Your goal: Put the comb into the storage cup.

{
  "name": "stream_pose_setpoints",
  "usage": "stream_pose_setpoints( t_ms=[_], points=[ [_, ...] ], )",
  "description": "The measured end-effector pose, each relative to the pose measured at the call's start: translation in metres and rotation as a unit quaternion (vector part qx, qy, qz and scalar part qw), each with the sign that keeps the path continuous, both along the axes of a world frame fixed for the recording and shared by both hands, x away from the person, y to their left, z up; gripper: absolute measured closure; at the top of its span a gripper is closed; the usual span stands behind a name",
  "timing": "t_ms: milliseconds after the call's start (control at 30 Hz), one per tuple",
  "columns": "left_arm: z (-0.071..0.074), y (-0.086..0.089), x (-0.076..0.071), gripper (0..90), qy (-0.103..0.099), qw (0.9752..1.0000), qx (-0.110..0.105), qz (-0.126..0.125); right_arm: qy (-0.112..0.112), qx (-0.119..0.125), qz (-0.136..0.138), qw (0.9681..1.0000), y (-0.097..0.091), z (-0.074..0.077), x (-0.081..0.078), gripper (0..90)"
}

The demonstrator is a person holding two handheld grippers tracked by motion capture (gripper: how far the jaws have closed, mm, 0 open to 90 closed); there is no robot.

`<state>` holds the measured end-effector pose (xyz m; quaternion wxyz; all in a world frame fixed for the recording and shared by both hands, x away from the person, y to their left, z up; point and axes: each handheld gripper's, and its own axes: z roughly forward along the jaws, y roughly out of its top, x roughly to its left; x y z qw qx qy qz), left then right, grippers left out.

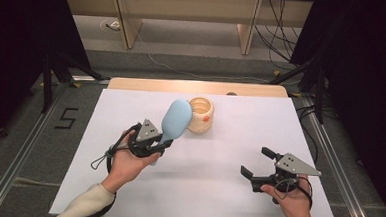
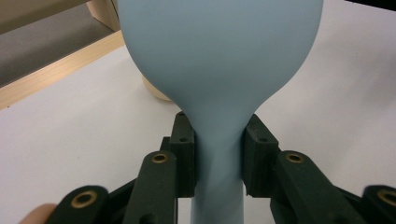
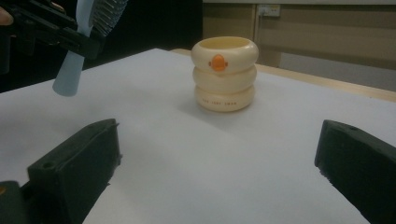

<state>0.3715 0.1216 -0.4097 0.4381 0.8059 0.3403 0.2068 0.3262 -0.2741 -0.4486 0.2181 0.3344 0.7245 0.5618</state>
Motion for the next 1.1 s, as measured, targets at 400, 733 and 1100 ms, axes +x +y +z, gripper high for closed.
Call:
stream_pose_setpoints(
  t_ms=[400, 733, 1100],
  points=[
    [0.000, -0.004, 0.001, 69.5, 0.000, 1.0000, 0.002, -0.001, -0.005, 0.013, 0.000, 0.9999, 0.005, 0.005, 0.007, 1.3],
    [0.001, -0.006, 0.002, 69.5, 0.001, 1.0000, 0.000, -0.004, -0.007, 0.025, 0.002, 0.9997, 0.010, 0.010, 0.012, 1.5],
    [0.001, -0.010, 0.003, 69.5, 0.002, 1.0000, -0.001, -0.006, -0.011, 0.030, 0.003, 0.9995, 0.016, 0.014, 0.017, 1.6]
  ],
)
